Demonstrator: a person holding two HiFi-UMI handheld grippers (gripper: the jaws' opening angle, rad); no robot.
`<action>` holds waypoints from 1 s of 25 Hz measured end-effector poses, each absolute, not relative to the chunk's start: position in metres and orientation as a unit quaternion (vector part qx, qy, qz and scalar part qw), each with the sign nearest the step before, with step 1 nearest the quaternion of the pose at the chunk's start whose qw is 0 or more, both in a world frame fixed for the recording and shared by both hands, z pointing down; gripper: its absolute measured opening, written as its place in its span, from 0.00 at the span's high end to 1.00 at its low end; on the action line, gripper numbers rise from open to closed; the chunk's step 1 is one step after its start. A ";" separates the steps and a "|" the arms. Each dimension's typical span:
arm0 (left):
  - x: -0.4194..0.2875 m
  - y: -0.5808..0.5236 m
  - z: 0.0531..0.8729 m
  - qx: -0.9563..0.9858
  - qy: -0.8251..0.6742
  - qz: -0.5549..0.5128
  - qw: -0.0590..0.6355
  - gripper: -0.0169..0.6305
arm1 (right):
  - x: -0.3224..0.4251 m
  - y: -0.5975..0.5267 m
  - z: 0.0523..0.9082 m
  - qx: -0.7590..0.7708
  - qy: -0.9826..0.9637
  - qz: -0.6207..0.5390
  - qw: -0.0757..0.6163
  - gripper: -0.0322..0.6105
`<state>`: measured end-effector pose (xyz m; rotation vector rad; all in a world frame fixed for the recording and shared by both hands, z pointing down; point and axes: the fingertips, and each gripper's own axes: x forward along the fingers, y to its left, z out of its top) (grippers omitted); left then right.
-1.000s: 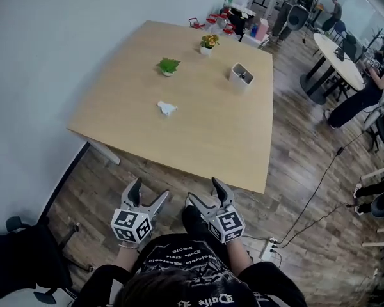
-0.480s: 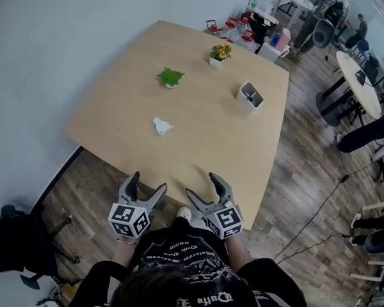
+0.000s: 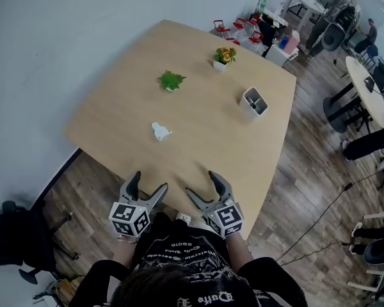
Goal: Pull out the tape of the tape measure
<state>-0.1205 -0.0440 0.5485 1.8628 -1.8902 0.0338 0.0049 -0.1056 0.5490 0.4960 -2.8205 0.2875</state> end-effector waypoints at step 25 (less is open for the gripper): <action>-0.220 -0.066 0.557 0.663 -0.698 0.026 0.268 0.31 | -0.139 -0.178 0.560 0.191 -0.957 0.085 0.200 0.36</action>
